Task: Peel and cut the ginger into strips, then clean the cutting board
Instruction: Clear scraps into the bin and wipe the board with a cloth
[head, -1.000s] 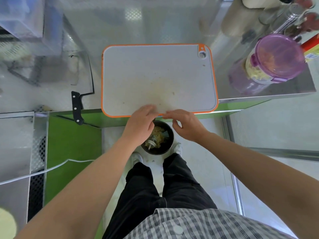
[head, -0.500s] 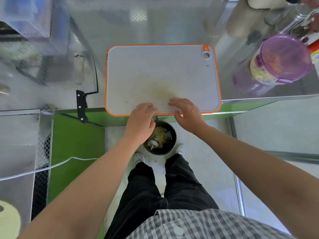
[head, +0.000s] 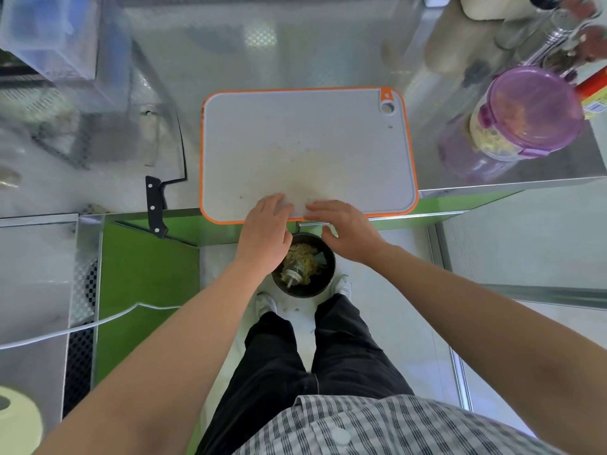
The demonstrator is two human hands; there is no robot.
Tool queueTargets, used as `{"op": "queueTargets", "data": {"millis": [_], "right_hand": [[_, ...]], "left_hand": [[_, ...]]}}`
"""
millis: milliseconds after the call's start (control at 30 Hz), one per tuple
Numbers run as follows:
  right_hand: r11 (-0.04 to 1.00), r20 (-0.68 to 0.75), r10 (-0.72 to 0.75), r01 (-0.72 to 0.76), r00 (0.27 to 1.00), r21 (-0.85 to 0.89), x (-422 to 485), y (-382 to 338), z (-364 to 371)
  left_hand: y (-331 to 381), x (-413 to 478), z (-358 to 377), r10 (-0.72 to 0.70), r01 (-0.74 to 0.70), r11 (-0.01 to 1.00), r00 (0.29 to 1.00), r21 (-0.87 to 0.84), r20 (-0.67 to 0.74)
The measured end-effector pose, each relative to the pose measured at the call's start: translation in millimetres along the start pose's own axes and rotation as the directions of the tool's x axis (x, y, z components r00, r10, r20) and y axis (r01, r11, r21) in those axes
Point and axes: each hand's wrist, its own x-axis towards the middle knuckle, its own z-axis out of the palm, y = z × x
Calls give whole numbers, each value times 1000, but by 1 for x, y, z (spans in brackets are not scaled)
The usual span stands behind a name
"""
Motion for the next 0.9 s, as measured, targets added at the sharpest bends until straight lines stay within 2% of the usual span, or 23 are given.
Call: {"op": "queueTargets", "data": {"millis": [100,200,300,400,500,600,633,733,833,900], "right_hand": [[999,-33,2,-3,999,-35,1,-3,3],[999,-1,26,-26,1000,-23,-1,-11,7],[999,-71,38,-39,997,-12,-4,-18,15],[999,-57,40,-41,998,-12,-9,-23,25],[996,-134,80,-85,988,-33,2,-26,24],[975,39,196,-190,980,-118,17,-25,20],[974,45,199,-193,979,-123,17,-25,21],[991,-49,116,-119,992,-65,1,-30,25],[999,-46,38,-38,998,-7,-14,-28,23],[999,-31,34,-34,999,-3,-13,-25,17]], "left_hand": [[-3,-4,-2,8,-8,1000,1000,8,9],[-8,-11,-3,25,-26,1000,999,18,29],[-14,-18,-4,44,-46,998,998,31,39],[-19,-27,-5,57,-57,998,998,10,25],[-25,-34,-9,50,-50,999,999,-5,17],[-27,-38,-10,29,-29,1000,999,2,25],[-26,-40,-9,18,-18,1000,999,2,34],[-20,-45,-5,-32,32,999,999,7,36],[-7,-50,-1,-99,99,995,995,-3,8],[1,-53,0,-141,141,990,989,-13,-38]]}}
